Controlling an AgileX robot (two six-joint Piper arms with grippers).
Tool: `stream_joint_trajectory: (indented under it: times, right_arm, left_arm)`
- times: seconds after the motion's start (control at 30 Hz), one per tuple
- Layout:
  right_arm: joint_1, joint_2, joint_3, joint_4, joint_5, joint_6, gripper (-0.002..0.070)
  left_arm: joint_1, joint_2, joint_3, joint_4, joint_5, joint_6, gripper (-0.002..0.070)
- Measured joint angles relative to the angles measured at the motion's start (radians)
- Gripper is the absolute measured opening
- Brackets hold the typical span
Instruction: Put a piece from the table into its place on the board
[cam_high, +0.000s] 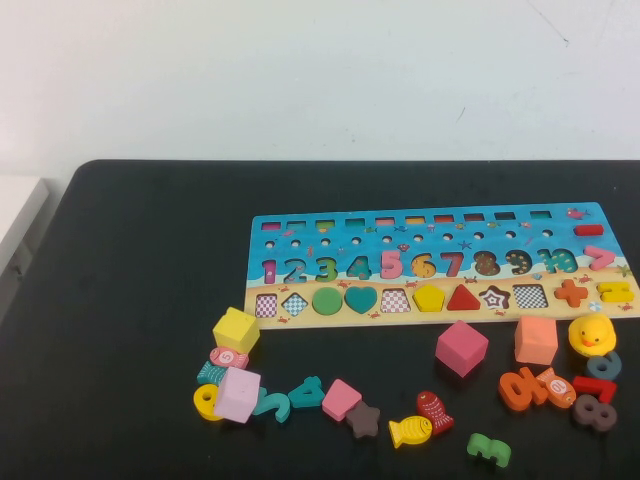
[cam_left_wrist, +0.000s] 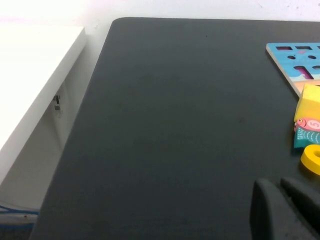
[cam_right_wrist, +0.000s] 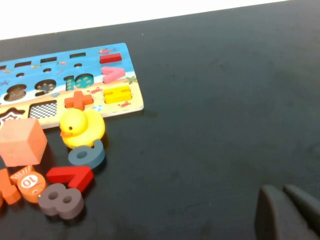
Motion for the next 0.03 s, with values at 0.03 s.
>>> stream_joint_trajectory:
  times: [0.03]
  right_arm:
    - [0.0, 0.0, 0.0, 0.0, 0.0, 0.0, 0.0019]
  left_arm:
    - [0.0, 0.0, 0.0, 0.0, 0.0, 0.006, -0.0003]
